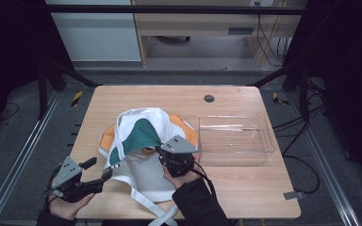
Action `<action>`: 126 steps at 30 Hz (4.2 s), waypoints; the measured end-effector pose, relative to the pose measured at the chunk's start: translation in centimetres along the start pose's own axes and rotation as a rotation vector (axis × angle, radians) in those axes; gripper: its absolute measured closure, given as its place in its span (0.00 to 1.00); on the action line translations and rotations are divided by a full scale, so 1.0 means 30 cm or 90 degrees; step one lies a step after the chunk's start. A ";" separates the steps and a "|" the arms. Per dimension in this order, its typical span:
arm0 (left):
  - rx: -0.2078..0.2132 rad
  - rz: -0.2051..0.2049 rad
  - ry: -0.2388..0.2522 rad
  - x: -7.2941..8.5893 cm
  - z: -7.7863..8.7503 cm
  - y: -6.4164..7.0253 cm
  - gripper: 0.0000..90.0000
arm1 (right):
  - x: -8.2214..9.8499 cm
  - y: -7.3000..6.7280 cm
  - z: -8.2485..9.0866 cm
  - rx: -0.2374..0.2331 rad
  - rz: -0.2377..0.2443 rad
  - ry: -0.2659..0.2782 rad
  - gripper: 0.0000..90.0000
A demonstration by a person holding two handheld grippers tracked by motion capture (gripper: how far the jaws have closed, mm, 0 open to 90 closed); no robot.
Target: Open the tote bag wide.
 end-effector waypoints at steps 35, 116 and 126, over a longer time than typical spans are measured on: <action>0.019 -0.066 0.040 -0.247 -0.055 0.060 0.29 | -0.021 -0.005 -0.007 -0.003 0.006 -0.018 0.96; -0.014 -0.058 -0.001 -0.243 -0.187 0.125 0.96 | 0.386 0.060 -0.016 -0.026 -0.003 -0.185 1.00; -0.015 -0.054 0.008 -0.249 -0.177 0.119 0.96 | 0.424 0.044 -0.051 -0.023 0.009 -0.221 1.00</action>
Point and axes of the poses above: each handheld gripper's, and its own axes: z roughly backward along the jaws, x roughly out of its underside, y roughly to its right, the point moved 1 cm from there along -z, roughly forward along the jaws, and after that the axes turned 6 degrees about -z, right-handed, at the moved point
